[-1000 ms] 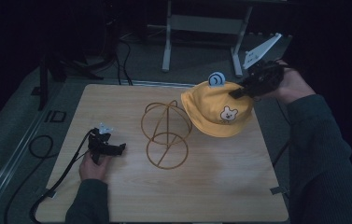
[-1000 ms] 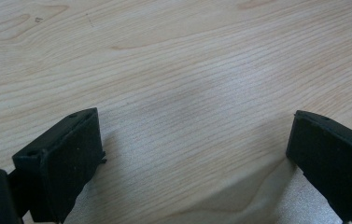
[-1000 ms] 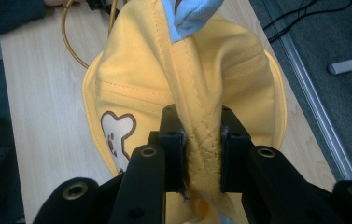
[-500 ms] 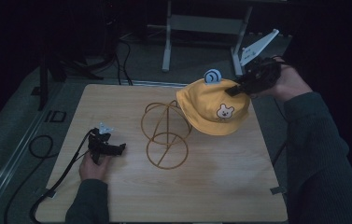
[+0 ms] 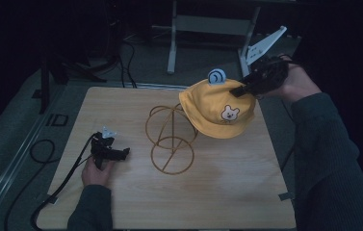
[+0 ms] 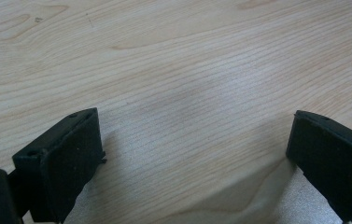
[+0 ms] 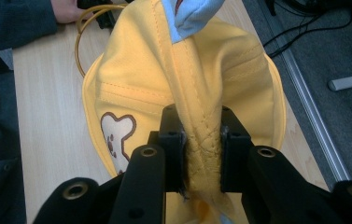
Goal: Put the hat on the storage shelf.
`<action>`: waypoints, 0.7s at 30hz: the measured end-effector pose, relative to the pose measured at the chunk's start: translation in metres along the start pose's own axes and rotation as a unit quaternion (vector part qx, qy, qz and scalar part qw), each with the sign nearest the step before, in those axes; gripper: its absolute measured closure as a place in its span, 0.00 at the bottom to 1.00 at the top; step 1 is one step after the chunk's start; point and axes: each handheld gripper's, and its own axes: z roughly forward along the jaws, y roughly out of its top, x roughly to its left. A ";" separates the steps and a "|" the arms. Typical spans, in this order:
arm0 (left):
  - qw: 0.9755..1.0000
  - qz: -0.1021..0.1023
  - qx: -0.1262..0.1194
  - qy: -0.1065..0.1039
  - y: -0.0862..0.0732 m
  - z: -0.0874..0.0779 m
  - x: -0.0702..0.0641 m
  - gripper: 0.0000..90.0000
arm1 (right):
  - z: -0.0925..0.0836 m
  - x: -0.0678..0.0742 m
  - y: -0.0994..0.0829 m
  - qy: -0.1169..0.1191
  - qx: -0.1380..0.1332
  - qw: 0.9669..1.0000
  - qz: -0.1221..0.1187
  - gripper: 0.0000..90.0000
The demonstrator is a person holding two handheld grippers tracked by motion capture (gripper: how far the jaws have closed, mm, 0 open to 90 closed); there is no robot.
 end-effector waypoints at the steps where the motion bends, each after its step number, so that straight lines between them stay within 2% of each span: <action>1: 1.000 0.000 0.000 0.000 0.000 0.000 0.000 0.04 | 0.000 0.000 0.001 0.000 -0.001 1.000 -0.001 0.84; 21: 1.000 0.000 0.000 0.000 0.000 0.000 0.000 0.04 | 0.007 0.005 0.019 0.005 -0.004 1.000 -0.013 0.84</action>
